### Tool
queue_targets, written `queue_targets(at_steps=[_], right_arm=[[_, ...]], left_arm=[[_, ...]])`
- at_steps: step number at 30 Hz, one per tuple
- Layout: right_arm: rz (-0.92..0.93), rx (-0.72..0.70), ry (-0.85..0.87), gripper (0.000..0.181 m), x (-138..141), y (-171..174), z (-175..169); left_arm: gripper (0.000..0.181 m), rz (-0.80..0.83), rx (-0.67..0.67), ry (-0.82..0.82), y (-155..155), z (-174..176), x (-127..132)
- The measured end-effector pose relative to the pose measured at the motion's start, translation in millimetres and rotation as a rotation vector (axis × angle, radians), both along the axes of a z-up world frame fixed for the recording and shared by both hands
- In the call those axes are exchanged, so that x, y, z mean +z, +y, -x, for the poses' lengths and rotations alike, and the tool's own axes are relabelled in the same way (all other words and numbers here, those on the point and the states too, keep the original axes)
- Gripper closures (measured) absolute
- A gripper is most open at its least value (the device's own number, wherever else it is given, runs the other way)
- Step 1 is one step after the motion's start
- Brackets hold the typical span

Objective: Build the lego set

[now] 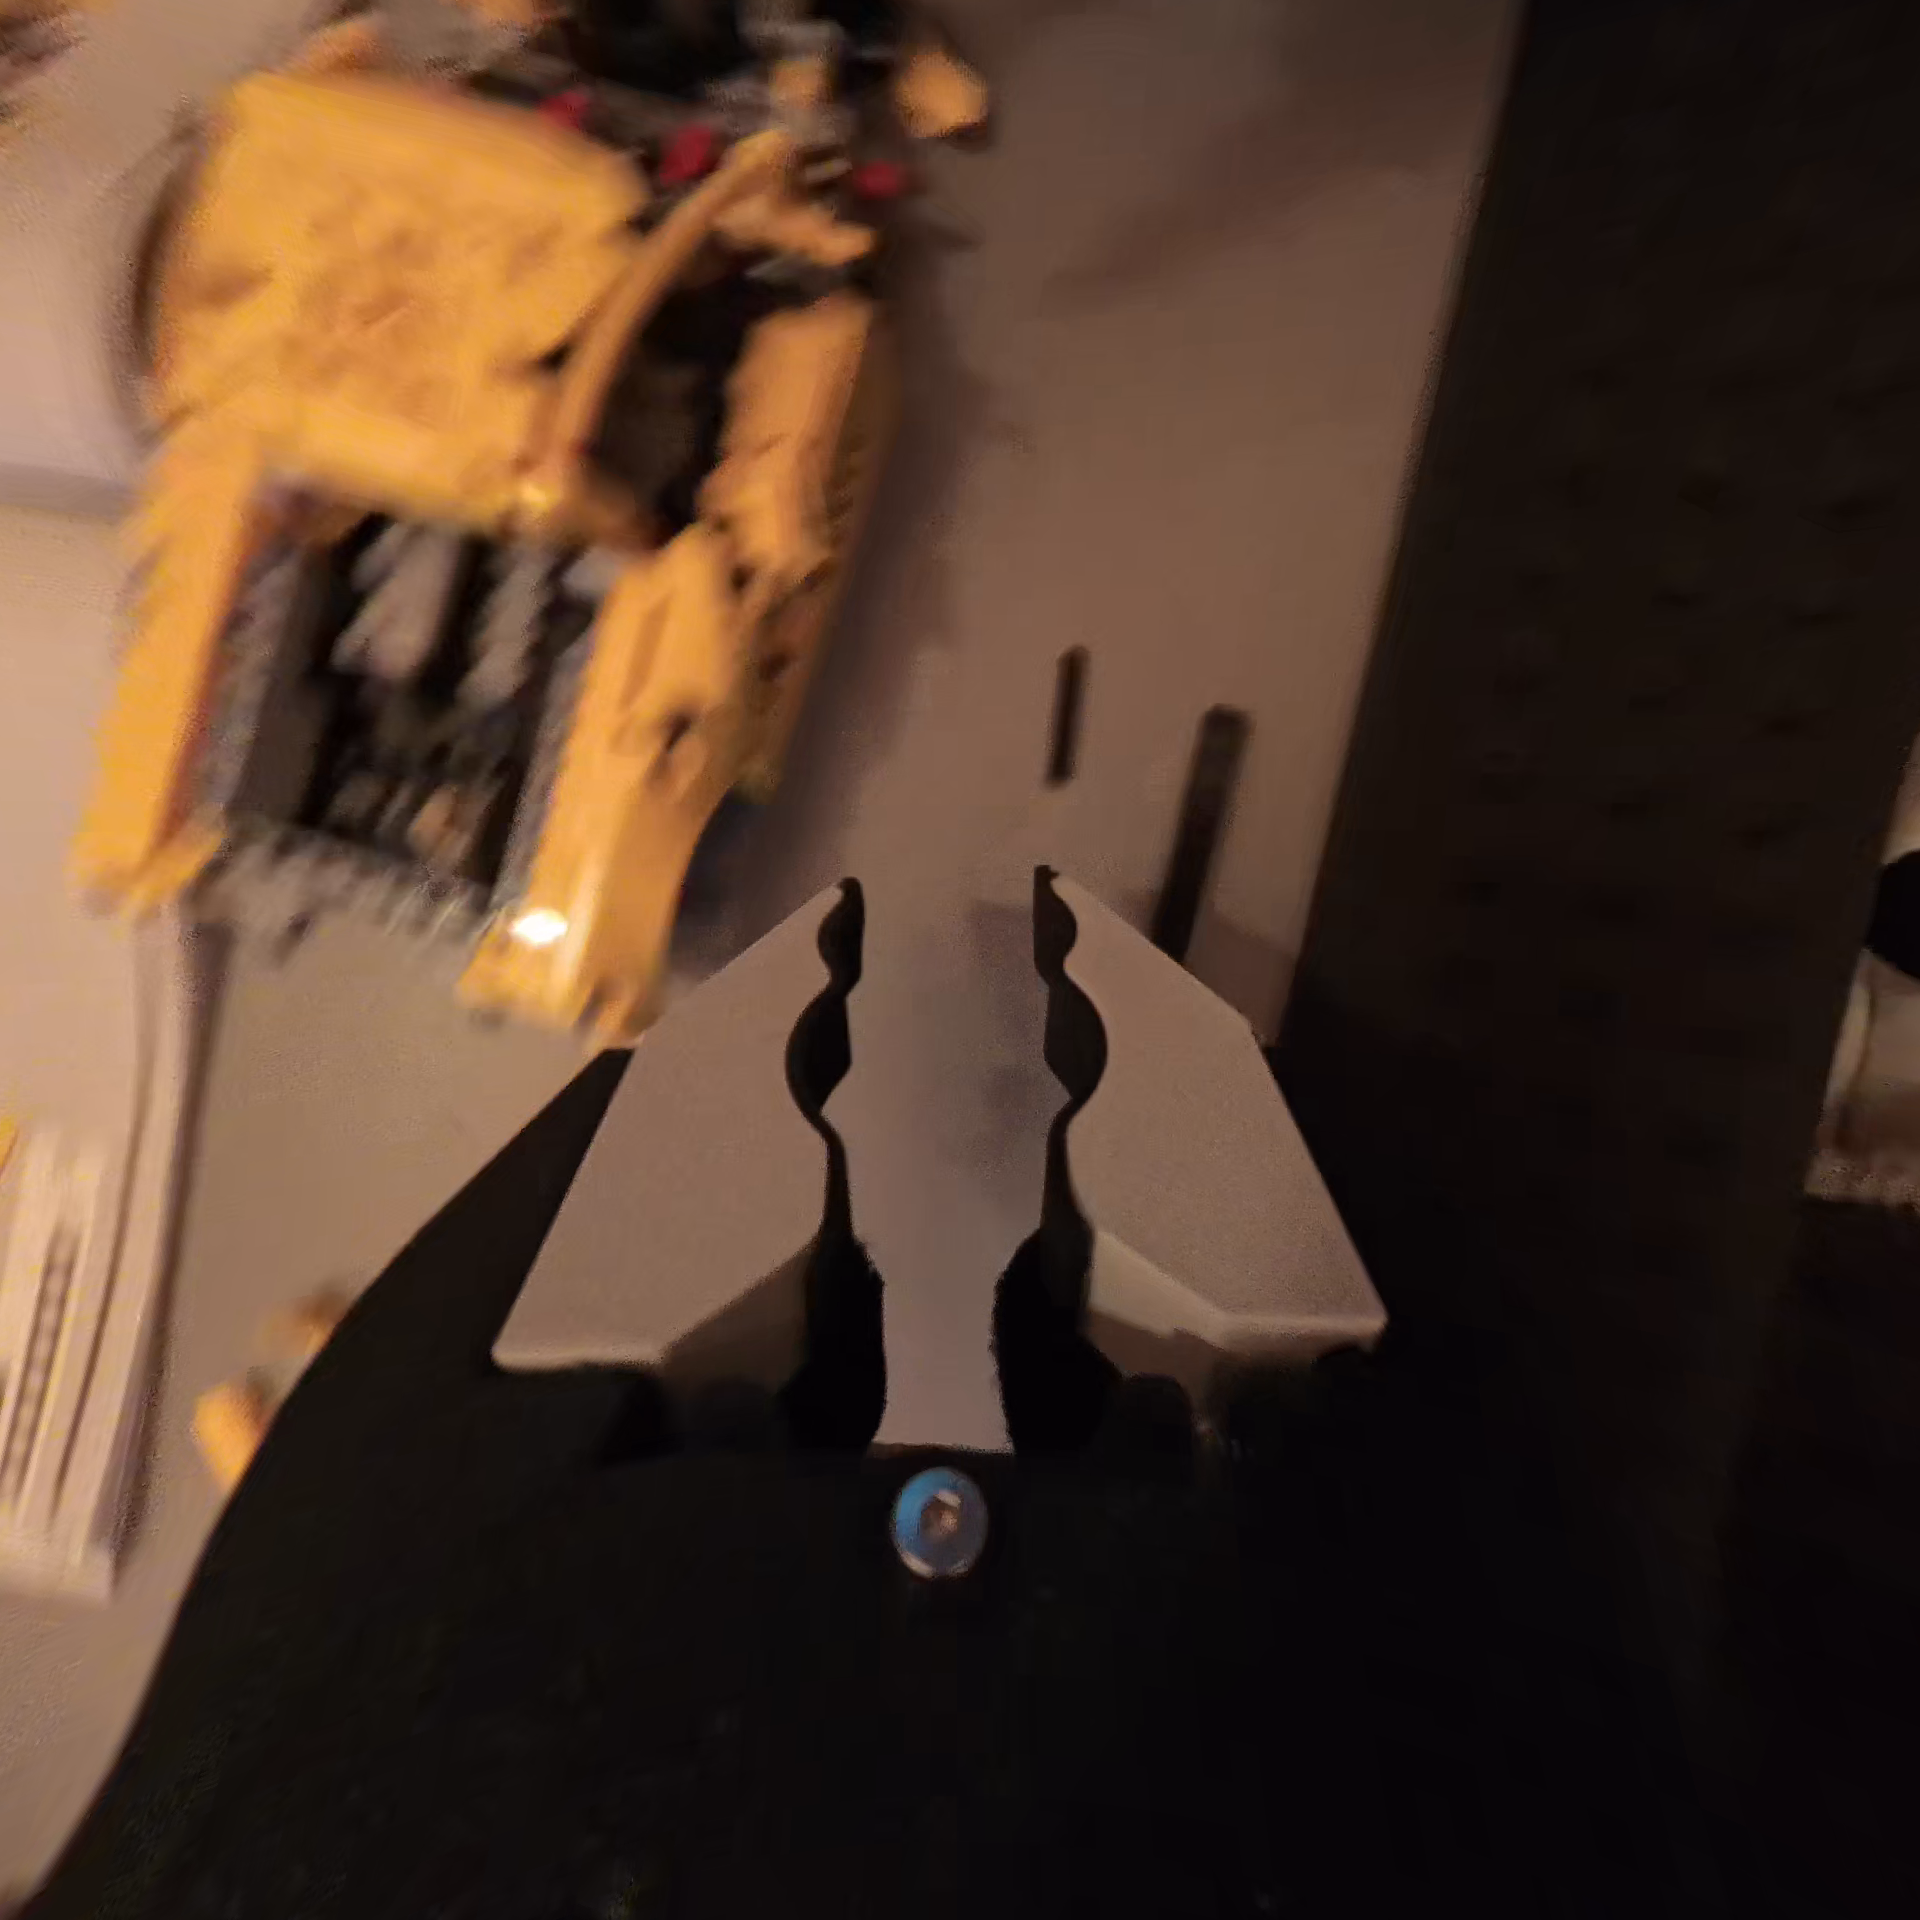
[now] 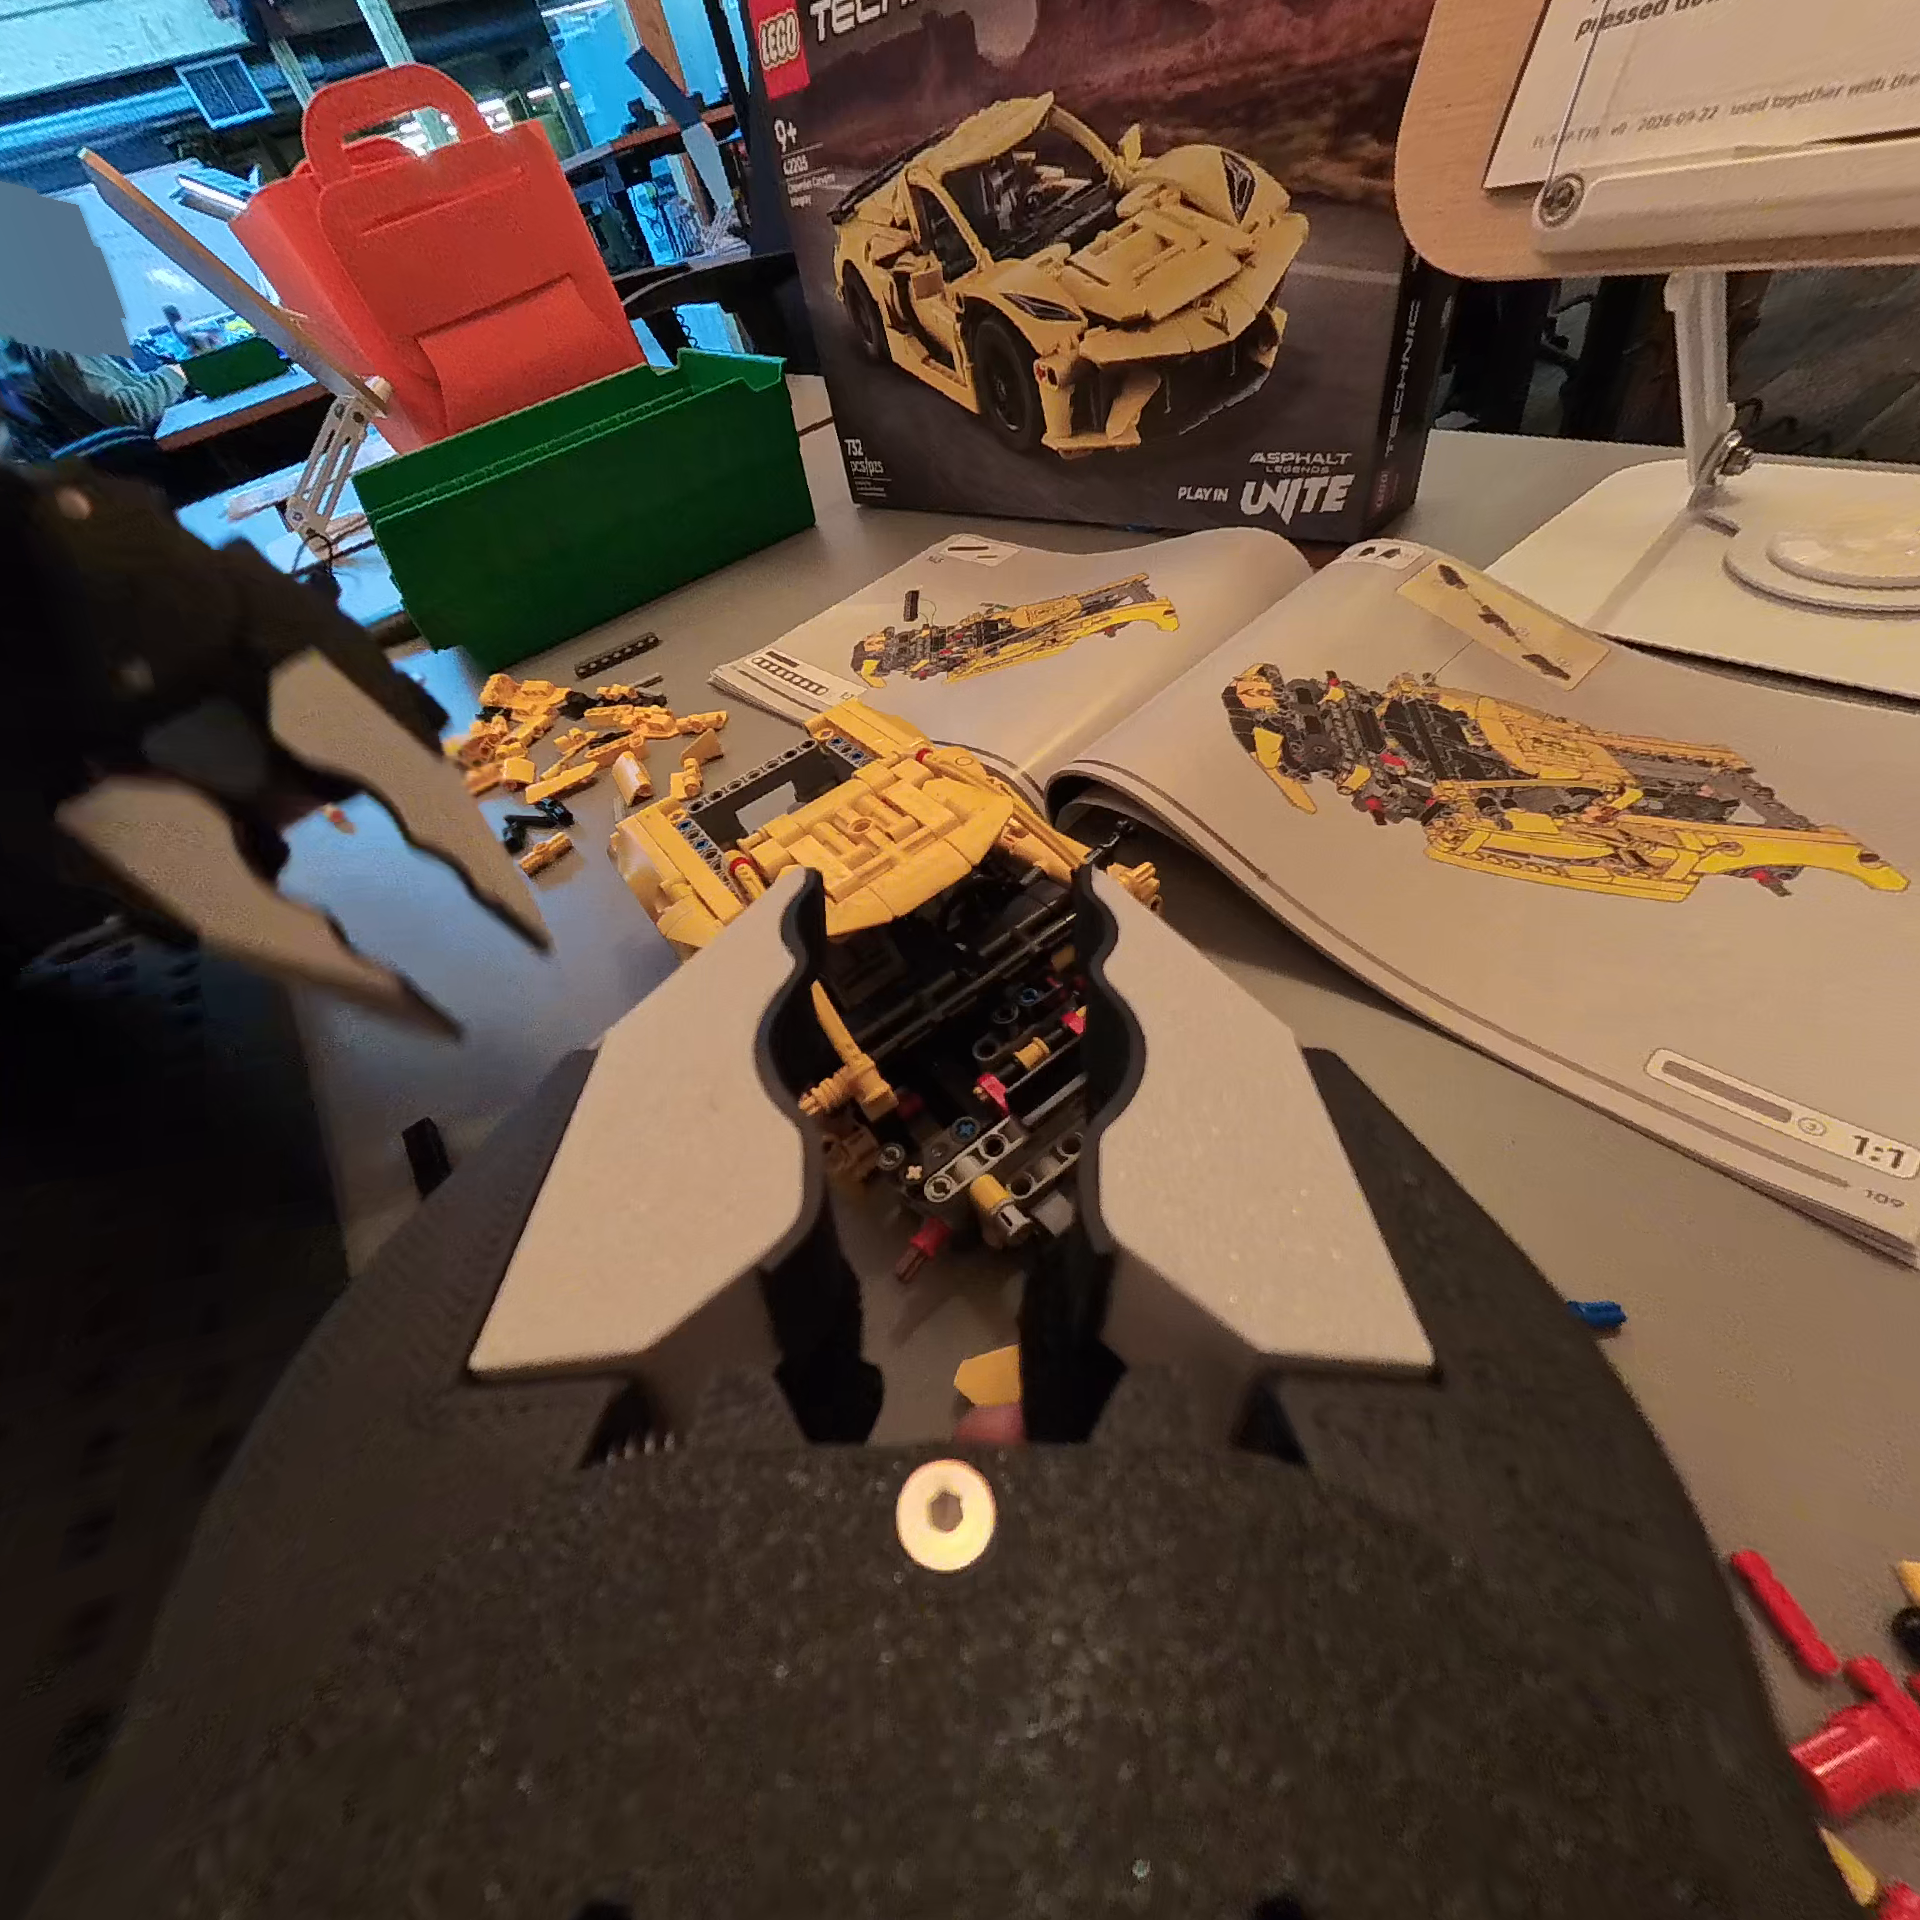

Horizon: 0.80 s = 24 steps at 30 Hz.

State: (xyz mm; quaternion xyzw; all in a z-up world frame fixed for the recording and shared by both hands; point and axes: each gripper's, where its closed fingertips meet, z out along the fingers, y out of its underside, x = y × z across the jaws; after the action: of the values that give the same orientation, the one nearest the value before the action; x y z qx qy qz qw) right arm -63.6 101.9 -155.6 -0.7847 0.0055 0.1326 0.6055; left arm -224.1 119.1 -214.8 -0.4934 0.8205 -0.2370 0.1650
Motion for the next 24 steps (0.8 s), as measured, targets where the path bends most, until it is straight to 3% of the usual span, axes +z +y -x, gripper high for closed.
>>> queue_targets(at_steps=[3, 5, 9, 15, 24], right_arm=[[0.011, 0.015, 0.005, 0.135, -2.1, 1.3, 3.0], [0.019, 0.025, -0.002, 0.135, -3.7, 2.4, 5.4], [0.032, 0.036, -0.016, 0.135, -6.4, 3.5, 8.3], [0.035, 0.020, -0.017, 0.136, -7.9, 1.7, 4.2], [0.050, 0.039, -0.029, 0.135, -10.9, 2.9, 8.6]], left_arm=[[0.151, 0.053, 0.241, -0.119, 68.5, 45.7, 20.1], [0.163, 0.089, 0.342, -0.150, 103.0, 77.4, 20.8], [0.163, 0.051, 0.393, -0.130, 140.0, 103.0, 6.2], [0.166, 0.045, 0.366, -0.024, 143.8, 104.6, -20.3], [0.170, 0.024, 0.334, 0.031, 142.2, 110.2, -37.0]])
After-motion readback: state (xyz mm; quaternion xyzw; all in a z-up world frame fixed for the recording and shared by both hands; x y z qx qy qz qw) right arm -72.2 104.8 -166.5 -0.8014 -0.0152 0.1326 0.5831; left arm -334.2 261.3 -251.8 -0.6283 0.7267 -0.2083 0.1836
